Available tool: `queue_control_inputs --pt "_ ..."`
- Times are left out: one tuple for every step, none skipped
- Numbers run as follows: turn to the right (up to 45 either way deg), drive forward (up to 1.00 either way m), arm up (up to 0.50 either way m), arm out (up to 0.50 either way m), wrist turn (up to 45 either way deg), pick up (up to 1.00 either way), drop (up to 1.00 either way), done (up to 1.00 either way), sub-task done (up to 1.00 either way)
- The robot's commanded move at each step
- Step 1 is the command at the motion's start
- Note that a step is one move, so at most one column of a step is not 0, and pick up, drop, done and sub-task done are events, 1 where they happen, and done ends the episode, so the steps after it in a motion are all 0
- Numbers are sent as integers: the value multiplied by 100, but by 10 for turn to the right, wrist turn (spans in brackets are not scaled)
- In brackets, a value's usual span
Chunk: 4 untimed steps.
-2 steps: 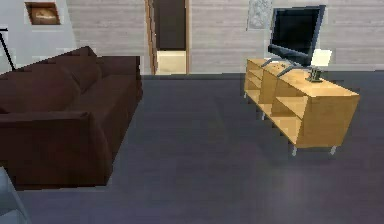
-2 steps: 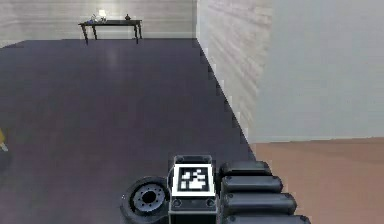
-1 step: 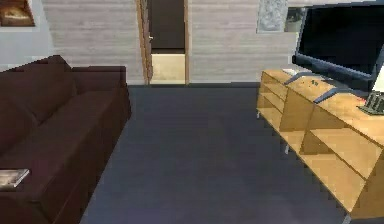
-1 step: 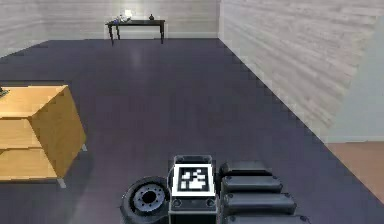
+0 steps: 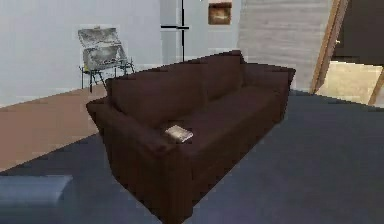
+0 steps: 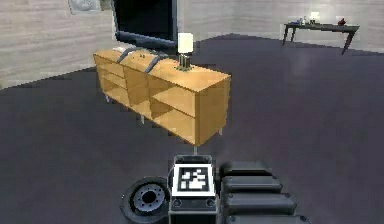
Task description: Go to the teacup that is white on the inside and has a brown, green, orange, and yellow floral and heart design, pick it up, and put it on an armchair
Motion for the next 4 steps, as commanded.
queue_control_inputs --pt "-240 0 0 0 0 0 0 0 0" --pt "0 40 0 0 0 0 0 0 0" --pt "150 0 0 0 0 0 0 0 0" --pt "-180 0 0 0 0 0 0 0 0"
